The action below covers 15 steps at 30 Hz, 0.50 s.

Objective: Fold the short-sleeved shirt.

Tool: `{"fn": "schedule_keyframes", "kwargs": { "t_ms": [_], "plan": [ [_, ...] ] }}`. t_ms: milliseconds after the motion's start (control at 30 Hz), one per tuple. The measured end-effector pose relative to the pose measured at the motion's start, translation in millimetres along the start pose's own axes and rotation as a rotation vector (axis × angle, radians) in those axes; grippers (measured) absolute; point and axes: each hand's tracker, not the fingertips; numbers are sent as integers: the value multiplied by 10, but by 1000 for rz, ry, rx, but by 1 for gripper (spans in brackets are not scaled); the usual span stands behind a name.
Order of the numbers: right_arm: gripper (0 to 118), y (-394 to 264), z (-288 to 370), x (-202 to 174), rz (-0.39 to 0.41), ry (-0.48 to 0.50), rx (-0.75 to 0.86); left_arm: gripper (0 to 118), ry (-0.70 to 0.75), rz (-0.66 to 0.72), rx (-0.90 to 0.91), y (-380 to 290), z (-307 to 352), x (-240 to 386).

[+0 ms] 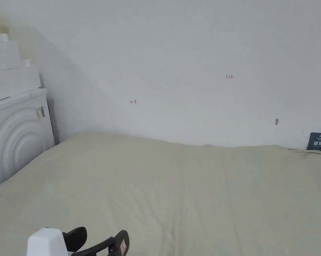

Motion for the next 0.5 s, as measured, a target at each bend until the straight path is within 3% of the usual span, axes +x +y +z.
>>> {"fn": "schedule_keyframes", "kwargs": {
  "t_ms": [67,100,200,267,500],
  "plan": [
    [79,-30,4,-73,-10,12,-3,64,-4,3,8,-63,24,22],
    [69,-57,7,-93,-19,14,-3,48,-4,6,7,-105,16,5],
    [5,-159,13,-134,-52,24,-18,18,9,31,-40,-215,29,14],
    [4,-237,4,-161,-47,8,-49,2,-5,51,-92,-295,3,-33],
    [3,-347,8,-68,-89,3,-119,1,12,43,-149,-439,10,-70]
  ]
}}
